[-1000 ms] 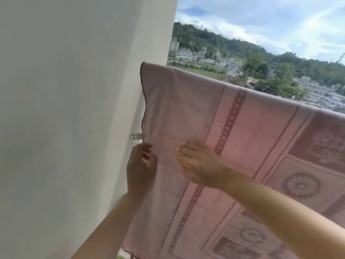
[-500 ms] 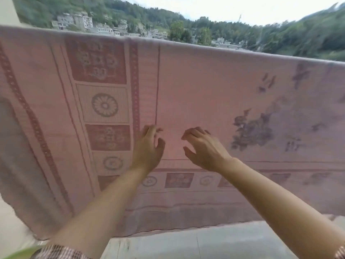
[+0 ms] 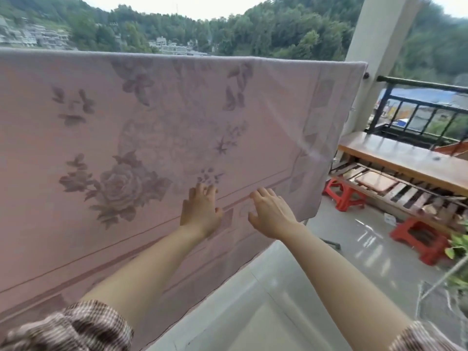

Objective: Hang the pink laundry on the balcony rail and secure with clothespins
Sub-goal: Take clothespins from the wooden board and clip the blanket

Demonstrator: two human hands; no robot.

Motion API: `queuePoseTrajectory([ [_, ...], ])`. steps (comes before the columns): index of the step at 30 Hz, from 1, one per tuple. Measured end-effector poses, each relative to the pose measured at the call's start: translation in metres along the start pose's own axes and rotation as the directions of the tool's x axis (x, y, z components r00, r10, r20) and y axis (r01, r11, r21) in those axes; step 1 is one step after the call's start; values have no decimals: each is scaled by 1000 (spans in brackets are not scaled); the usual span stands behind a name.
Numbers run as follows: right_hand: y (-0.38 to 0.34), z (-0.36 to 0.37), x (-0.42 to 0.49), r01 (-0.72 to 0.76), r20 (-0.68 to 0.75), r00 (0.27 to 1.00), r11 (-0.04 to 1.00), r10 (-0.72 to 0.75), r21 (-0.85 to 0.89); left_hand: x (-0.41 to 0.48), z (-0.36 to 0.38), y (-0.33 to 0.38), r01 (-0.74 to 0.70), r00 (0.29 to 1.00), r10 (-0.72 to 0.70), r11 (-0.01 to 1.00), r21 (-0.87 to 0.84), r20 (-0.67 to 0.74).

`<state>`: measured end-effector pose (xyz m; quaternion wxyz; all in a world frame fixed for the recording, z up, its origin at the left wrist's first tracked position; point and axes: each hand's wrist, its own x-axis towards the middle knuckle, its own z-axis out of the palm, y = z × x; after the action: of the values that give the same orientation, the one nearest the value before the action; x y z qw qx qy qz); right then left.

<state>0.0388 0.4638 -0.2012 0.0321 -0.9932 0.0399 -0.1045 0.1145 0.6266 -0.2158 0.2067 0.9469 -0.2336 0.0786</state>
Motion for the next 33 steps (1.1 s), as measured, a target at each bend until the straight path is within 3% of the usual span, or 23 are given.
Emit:
queuePoseTrajectory([
  [7,198,7,38,-272,101,957,962,271,-3,149,109,145,-226,965,228,974,-31,131],
  [15,409,-8,57,-603,124,792,798,598,2,273,211,317,-383,884,390,920,-80,258],
  [22,582,3,69,-704,129,703,710,699,-12,357,305,464,-522,821,506,853,-10,262],
  [33,887,-27,104,-764,117,642,644,757,27,499,437,716,-505,819,508,859,-83,269],
])
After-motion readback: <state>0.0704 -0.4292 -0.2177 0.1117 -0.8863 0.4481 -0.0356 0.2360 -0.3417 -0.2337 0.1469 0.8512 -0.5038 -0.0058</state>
